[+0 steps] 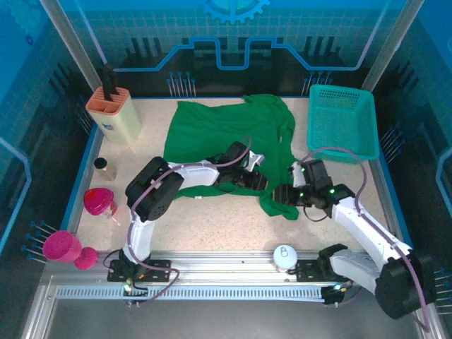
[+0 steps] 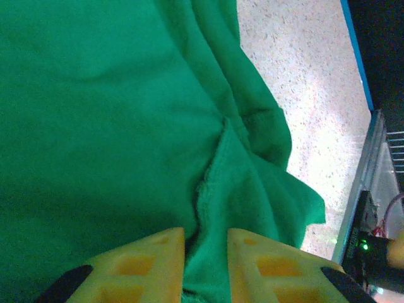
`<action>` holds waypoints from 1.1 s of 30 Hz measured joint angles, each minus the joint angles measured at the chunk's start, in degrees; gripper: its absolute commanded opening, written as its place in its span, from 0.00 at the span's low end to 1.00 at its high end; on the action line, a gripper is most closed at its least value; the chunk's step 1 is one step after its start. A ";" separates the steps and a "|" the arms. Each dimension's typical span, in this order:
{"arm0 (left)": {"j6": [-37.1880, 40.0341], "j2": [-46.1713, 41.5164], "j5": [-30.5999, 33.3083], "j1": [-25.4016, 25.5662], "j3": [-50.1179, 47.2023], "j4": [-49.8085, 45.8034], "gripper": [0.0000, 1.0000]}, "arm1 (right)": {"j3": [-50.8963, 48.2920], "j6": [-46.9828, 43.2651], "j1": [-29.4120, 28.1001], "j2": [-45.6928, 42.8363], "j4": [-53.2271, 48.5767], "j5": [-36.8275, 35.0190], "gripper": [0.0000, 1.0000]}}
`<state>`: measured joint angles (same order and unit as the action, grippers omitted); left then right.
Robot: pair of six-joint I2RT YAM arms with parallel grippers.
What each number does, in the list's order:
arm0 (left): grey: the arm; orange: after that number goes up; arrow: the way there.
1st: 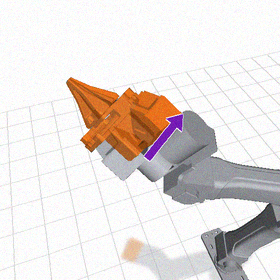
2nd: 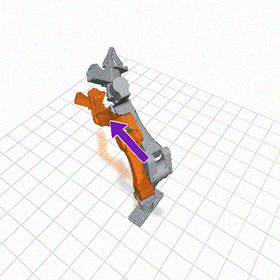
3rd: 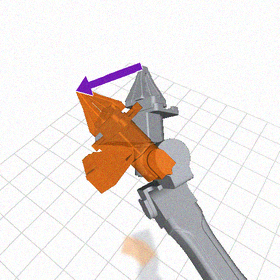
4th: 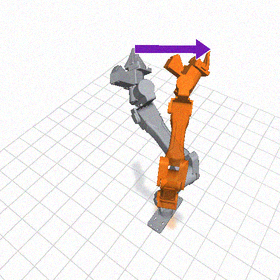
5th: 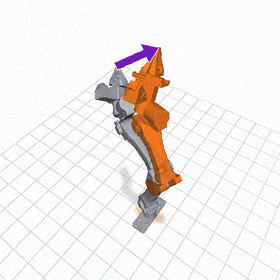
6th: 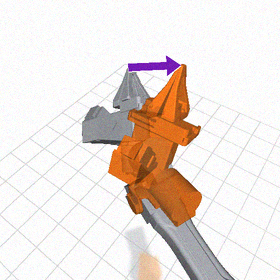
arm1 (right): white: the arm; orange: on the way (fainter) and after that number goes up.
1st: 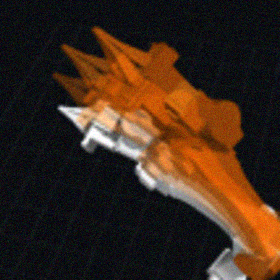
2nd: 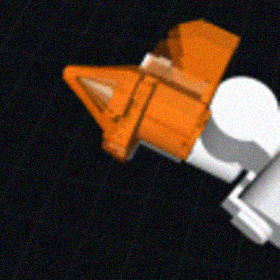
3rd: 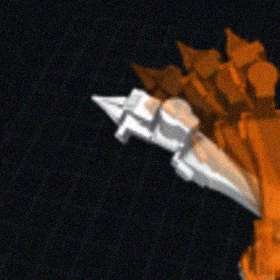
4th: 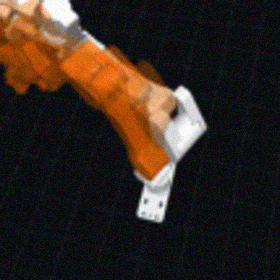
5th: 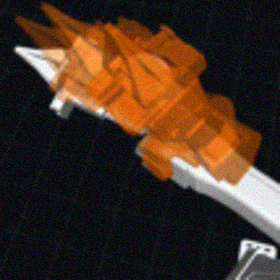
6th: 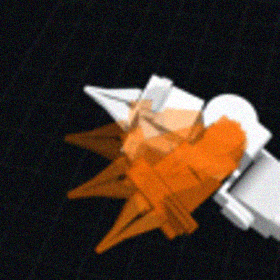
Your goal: Fold the inside-out t-shirt
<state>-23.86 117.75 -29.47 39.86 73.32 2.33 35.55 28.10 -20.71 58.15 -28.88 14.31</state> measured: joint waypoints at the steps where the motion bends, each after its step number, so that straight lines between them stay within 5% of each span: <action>1: 0.09 0.22 0.26 -0.09 0.70 -0.61 0.25 | -1.09 1.20 -1.75 -0.04 0.37 0.74 0.39; 14: 1.95 -5.18 6.73 -6.01 -5.60 -5.16 0.29 | -3.74 9.51 -2.73 21.53 15.72 3.50 0.42; 23: 0.76 -18.34 11.76 -11.23 -20.48 -5.99 0.31 | -1.99 9.42 -1.81 23.43 18.49 5.18 0.45; 33: -1.77 -26.12 17.33 -11.34 -31.41 -5.97 0.32 | -2.12 9.53 2.43 24.52 22.49 10.38 0.37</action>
<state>-25.63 91.64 -12.14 28.51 41.91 -3.64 33.43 37.63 -18.28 82.67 -6.39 24.69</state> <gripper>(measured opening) 0.316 0.375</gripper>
